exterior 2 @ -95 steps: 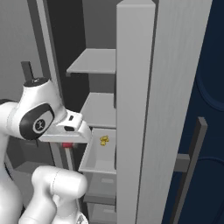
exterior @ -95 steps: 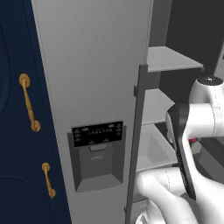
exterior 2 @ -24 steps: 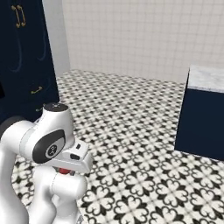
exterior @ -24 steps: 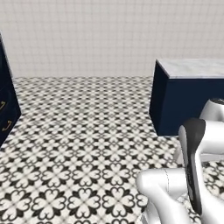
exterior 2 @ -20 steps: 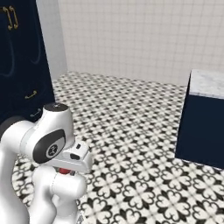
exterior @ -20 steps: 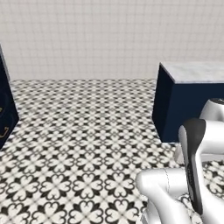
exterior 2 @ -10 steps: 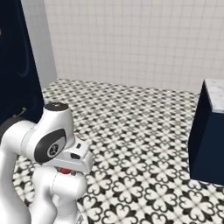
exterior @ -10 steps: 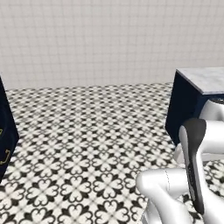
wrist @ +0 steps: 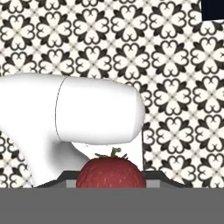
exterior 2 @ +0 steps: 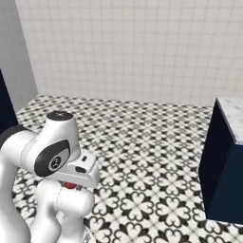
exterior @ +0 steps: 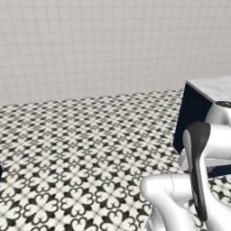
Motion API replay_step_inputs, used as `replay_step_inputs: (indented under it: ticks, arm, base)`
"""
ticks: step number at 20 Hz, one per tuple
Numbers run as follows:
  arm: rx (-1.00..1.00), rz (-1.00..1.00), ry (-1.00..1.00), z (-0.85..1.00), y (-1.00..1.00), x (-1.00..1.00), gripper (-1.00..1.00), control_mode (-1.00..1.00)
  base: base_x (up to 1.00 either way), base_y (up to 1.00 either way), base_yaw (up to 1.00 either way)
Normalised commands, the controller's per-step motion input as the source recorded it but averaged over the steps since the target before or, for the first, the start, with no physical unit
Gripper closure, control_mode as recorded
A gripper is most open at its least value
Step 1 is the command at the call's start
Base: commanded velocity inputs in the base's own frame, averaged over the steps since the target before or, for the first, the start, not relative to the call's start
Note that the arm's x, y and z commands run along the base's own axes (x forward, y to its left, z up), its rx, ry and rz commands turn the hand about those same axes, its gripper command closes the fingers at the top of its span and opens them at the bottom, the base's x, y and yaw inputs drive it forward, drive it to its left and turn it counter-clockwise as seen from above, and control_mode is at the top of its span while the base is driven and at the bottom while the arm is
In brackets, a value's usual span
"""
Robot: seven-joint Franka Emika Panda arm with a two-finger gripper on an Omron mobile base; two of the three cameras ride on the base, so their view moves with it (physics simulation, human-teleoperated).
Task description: Take the strawberry from the fridge and place it on top of the pancake, located on the dining counter.
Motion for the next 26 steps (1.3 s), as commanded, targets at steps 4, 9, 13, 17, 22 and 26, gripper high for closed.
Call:
replay_step_inputs:
  ticks: [4,9,13,17,22,26]
  arm:
    - [0.00,0.00,0.00,0.00,0.00,0.00,1.00,1.00]
    - [0.00,0.00,0.00,0.00,0.00,0.00,1.00,1.00]
    - [0.00,0.00,0.00,0.00,0.00,0.00,1.00,1.00]
    - [0.00,0.00,0.00,0.00,0.00,0.00,1.00,1.00]
    - [0.00,0.00,0.00,0.00,0.00,0.00,1.00,1.00]
    - [0.00,0.00,0.00,0.00,0.00,0.00,1.00,1.00]
  base:
    - [1.00,0.01,-0.23]
    - [1.00,0.15,-0.43]
    - [1.00,0.54,-0.59]
    - [1.00,0.73,-0.57]
    - [0.89,0.89,-0.48]
    - [0.94,1.00,-0.46]
